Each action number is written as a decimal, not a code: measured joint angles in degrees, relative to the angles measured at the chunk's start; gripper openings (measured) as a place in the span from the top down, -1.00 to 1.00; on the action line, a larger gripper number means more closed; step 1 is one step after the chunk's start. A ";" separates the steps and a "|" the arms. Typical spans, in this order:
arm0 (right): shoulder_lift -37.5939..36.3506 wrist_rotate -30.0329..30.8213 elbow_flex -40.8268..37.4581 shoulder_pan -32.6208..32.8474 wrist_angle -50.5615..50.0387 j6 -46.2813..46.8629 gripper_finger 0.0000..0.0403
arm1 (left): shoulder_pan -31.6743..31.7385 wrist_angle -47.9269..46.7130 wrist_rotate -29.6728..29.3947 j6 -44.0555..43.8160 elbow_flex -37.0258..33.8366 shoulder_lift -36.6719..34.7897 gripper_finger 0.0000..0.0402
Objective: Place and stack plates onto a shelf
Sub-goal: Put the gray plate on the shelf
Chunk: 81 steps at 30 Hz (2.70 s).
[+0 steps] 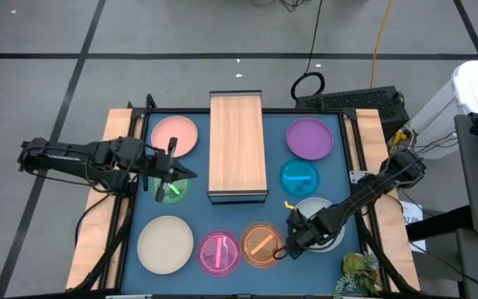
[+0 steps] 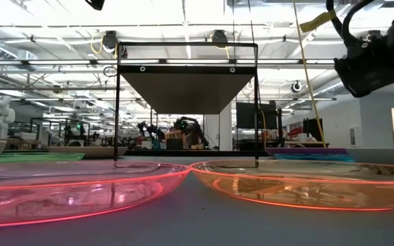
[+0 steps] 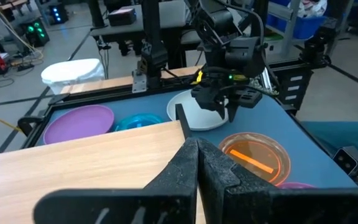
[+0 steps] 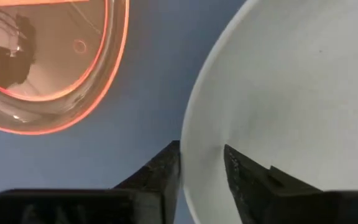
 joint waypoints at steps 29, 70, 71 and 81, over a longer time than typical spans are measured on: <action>-0.76 -0.36 9.08 4.42 -13.92 -12.62 1.00 | 0.00 -0.09 -0.01 0.99 0.00 0.00 0.98; -4.72 13.31 18.08 12.55 -24.30 -24.44 1.00 | 0.01 -0.09 -0.01 2.08 0.00 0.00 0.98; -4.72 14.36 18.49 12.55 -24.38 -25.09 1.00 | 0.01 -0.09 -0.01 2.08 0.00 0.00 0.98; -4.72 19.03 22.32 11.62 -31.81 -26.51 1.00 | 0.00 -0.16 -0.01 2.06 0.00 0.00 0.98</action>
